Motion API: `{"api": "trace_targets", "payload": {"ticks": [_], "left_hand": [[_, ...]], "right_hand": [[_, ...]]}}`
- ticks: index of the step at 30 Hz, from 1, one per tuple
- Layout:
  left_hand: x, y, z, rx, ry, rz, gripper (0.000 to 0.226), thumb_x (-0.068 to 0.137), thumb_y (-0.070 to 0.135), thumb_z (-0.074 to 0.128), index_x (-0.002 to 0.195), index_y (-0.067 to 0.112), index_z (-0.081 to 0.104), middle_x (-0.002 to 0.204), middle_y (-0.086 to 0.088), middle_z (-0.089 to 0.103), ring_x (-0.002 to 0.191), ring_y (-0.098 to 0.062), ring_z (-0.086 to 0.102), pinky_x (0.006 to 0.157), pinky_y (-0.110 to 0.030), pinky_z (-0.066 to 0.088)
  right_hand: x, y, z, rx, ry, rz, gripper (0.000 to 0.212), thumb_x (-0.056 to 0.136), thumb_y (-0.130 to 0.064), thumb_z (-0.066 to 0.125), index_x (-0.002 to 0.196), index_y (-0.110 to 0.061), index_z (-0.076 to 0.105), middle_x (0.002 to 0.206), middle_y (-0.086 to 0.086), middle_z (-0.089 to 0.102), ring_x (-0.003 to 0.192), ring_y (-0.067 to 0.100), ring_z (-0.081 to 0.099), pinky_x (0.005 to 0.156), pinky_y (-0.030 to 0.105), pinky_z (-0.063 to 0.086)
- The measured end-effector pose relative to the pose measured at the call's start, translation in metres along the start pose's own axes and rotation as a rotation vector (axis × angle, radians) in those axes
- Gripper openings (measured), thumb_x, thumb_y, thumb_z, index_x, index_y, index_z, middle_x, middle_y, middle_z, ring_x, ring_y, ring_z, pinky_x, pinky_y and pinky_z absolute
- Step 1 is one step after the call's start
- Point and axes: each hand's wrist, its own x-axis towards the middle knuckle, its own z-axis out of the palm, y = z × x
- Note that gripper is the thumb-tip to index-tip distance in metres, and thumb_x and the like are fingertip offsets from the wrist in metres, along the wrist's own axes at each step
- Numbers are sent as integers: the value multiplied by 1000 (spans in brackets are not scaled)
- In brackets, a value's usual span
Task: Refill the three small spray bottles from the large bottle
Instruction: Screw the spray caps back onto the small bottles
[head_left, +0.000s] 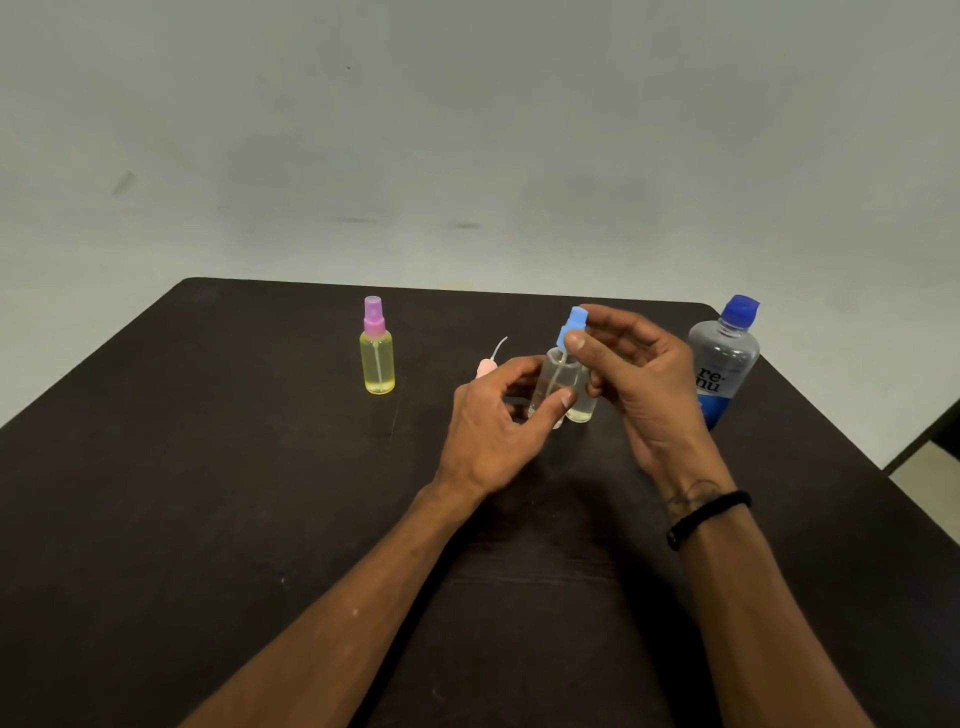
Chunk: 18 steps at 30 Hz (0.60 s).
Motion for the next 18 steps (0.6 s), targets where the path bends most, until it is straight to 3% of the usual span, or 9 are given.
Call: {"api": "trace_targets", "payload": {"ticks": [6, 14, 18], "left_hand": [[0, 0, 1, -1, -7, -10, 38, 93, 33, 80, 127, 17, 73, 110, 10, 78, 101, -2, 74, 86, -30, 64], [2, -2, -1, -10, 12, -14, 36, 94, 31, 80, 126, 17, 74, 110, 10, 78, 102, -1, 73, 87, -23, 62], [1, -2, 0, -9, 2, -18, 37, 93, 33, 80, 126, 18, 73, 110, 10, 78, 102, -2, 74, 87, -28, 63]], "right_hand": [[0, 2, 2, -38, 16, -15, 43, 83, -20, 88, 124, -14, 75, 116, 5, 79, 97, 15, 74, 63, 21, 53], [1, 1, -3, 43, -44, 26, 39, 93, -9, 77, 131, -9, 71, 119, 10, 79, 70, 3, 65, 61, 20, 51], [1, 3, -1, 36, -19, 16, 39, 87, -10, 84, 124, -11, 75, 116, 10, 79, 85, 8, 71, 65, 24, 51]]}}
